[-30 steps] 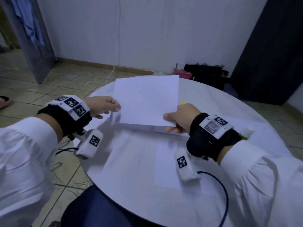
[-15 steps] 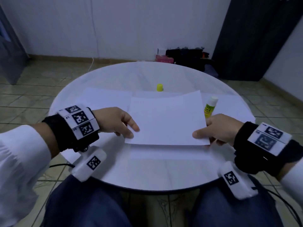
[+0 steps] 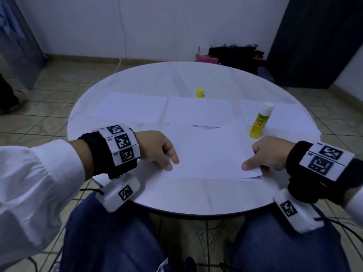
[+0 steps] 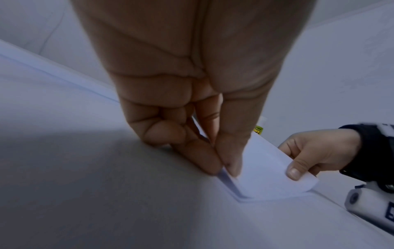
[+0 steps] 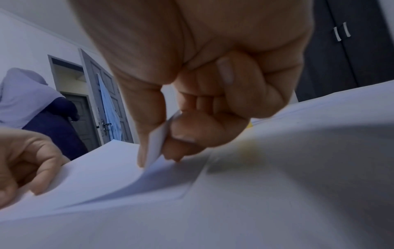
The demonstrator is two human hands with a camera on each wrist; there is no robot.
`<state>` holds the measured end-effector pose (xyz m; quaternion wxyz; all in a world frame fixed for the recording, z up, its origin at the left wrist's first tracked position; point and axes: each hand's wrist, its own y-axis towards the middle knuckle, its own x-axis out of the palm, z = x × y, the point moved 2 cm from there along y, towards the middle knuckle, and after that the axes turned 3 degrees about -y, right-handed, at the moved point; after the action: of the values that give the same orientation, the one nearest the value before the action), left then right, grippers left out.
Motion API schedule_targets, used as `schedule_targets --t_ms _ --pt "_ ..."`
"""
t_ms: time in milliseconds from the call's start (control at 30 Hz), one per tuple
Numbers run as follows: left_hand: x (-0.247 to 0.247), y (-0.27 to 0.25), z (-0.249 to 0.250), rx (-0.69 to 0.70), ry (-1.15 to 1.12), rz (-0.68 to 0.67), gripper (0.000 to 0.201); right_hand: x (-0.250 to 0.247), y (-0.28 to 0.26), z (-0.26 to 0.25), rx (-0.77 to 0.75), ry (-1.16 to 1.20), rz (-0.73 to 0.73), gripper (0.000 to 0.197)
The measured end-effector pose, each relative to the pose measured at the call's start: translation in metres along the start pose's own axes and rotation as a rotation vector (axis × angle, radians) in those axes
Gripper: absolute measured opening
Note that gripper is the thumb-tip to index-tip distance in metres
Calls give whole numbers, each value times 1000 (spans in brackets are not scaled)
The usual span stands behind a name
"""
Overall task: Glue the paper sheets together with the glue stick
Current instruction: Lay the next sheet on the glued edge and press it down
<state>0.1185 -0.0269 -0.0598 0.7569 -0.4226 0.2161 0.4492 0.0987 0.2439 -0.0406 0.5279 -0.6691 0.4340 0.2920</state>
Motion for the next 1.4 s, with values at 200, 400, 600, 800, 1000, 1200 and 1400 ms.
schedule_targets --t_ms 200,400,600,800,1000,1200,1400 --pt "0 4 -1 13 8 7 17 1 1 1 -4 -11 4 32" --pt "0 3 -2 10 13 -4 17 2 1 0 5 -19 4 32" --pt "0 2 -1 10 31 -8 17 1 0 0 12 -17 5 33" --pt "1 1 -1 11 28 -1 16 1 1 1 -1 0 10 31" --pt "1 -2 1 16 41 5 16 3 3 2 0 -4 10 29" --pt "2 -1 4 9 52 20 16 3 3 2 -5 -9 19 30" --pt "4 1 1 9 58 20 17 0 3 0 -20 -37 -2 33"
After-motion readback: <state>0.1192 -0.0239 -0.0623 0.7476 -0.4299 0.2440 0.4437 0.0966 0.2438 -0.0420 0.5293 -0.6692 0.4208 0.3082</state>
